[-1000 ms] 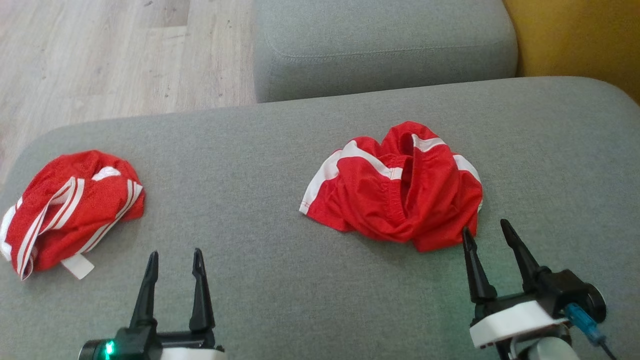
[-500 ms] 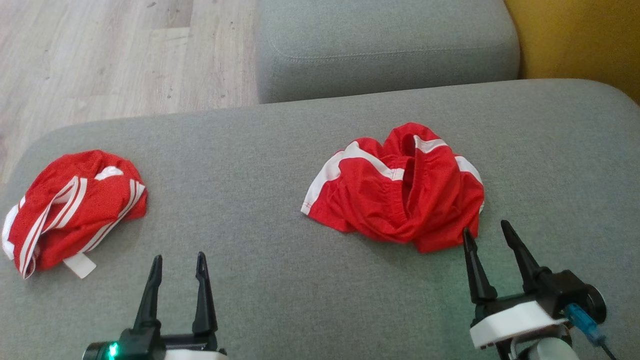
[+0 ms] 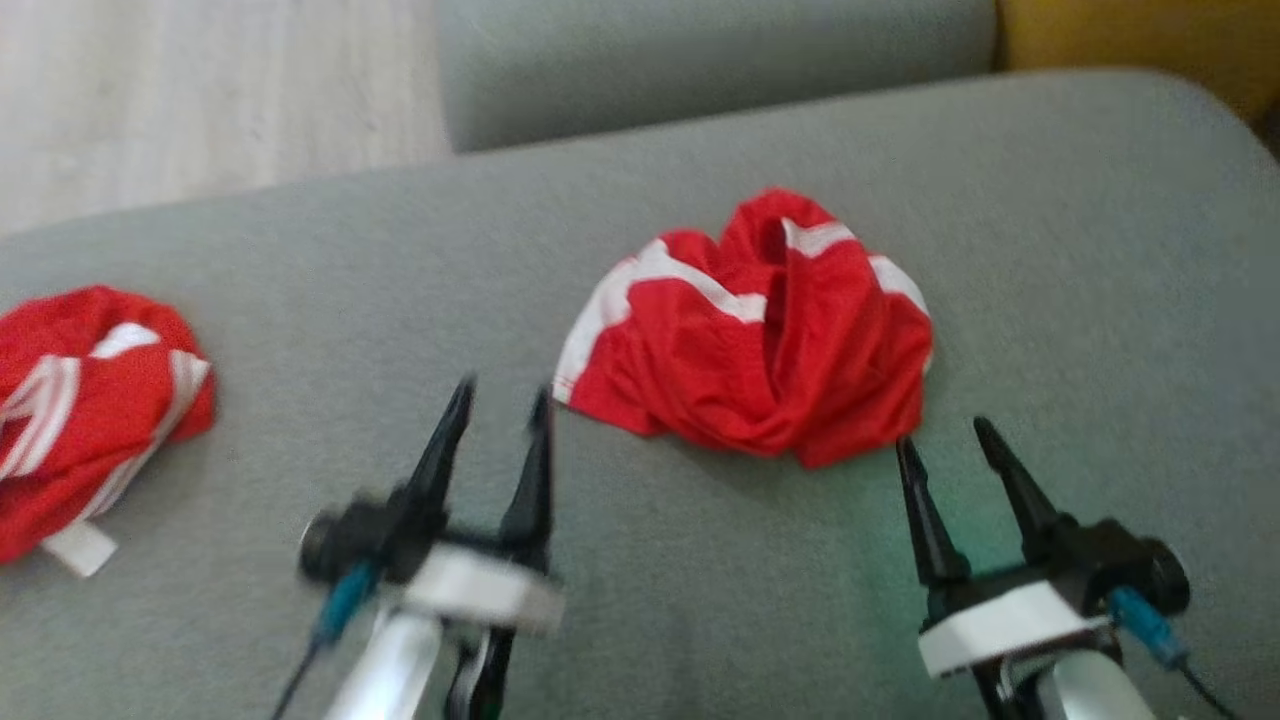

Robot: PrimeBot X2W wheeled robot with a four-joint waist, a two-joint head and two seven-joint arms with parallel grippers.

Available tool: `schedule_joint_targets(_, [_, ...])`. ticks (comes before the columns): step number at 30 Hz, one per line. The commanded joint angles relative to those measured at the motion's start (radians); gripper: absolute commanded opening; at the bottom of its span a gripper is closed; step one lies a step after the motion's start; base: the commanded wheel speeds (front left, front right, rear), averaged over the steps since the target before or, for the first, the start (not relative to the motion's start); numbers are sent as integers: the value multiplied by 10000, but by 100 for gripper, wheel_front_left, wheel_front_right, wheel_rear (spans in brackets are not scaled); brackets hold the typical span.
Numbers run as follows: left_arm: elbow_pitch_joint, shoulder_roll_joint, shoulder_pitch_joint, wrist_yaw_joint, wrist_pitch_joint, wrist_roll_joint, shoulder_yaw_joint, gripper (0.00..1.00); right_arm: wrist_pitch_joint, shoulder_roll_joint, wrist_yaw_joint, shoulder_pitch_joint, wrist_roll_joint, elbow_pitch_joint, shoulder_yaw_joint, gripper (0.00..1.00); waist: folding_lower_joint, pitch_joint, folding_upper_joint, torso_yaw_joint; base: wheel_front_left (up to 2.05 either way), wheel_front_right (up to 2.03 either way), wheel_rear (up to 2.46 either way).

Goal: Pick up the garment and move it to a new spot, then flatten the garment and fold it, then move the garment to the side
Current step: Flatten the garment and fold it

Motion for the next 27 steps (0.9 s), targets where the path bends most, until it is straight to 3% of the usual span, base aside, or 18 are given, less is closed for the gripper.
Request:
schedule_joint_targets(1, [8, -39, -1218, -114, 71, -554, -104, 100, -26, -24, 73, -678, -14, -468, 262, 100, -1, 657, 0, -647, 0, 0, 0])
schedule_joint_targets(5, [676, -39, -3162, -191, 1092, -2222, -1239, 100, -26, -24, 73, -1062, 111, -641, 380, 100, -1, 1385, 0, -1295, 0, 0, 0])
schedule_joint_targets(13, [2220, -39, -5968, 384, 3072, -5674, -2609, 100, -26, -24, 73, -1625, 517, -792, 806, 100, -1, 2528, 0, -2549, 0, 0, 0])
schedule_joint_targets(19, [3402, -39, -7136, 581, 3027, -6911, -3184, 100, -26, -24, 73, -1740, 712, -805, 882, 100, -1, 2935, 0, -3152, 0, 0, 0])
schedule_joint_targets(27, [5073, -39, -8393, 564, 2537, -7120, -3661, 100, -26, -24, 73, -1857, 896, -798, 912, 100, -1, 3238, 0, -3635, 0, 0, 0])
